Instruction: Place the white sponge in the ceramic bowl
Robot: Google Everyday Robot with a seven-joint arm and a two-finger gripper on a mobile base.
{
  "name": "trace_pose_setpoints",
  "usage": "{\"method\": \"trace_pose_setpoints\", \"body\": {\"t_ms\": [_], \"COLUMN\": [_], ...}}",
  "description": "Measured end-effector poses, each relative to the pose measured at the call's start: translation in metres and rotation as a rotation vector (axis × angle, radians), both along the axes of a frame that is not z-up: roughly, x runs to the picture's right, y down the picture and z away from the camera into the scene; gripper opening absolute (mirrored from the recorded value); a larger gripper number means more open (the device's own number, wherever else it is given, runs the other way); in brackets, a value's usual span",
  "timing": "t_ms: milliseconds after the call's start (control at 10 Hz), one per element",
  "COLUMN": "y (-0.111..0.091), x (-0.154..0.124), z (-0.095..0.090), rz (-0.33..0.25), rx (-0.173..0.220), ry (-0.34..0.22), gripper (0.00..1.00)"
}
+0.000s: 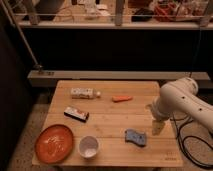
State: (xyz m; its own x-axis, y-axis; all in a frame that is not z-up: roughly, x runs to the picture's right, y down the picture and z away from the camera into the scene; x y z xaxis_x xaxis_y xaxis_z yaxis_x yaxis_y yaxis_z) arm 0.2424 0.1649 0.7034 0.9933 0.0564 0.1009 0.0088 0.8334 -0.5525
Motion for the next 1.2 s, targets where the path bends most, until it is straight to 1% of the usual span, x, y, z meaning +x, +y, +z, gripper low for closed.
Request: {"method": "trace_pose_setpoints", "body": {"t_ms": [200, 500, 800, 1000, 1200], "y": [0.009, 0.021, 0.040, 0.051, 0.060], "x": [-0.006, -0.010, -0.015, -0.015, -0.017], "z": [0.006, 0.015, 0.030, 0.038, 0.046], "rz": [0.014, 0.043, 0.074, 0.101, 0.114], "rx": [-0.012, -0.030, -0.049, -0.058, -0.061], "ry": [-0.019, -0.031, -0.055, -0.061, -0.070], "gripper": [0.80, 0.80, 0.80, 0.80, 0.80]}}
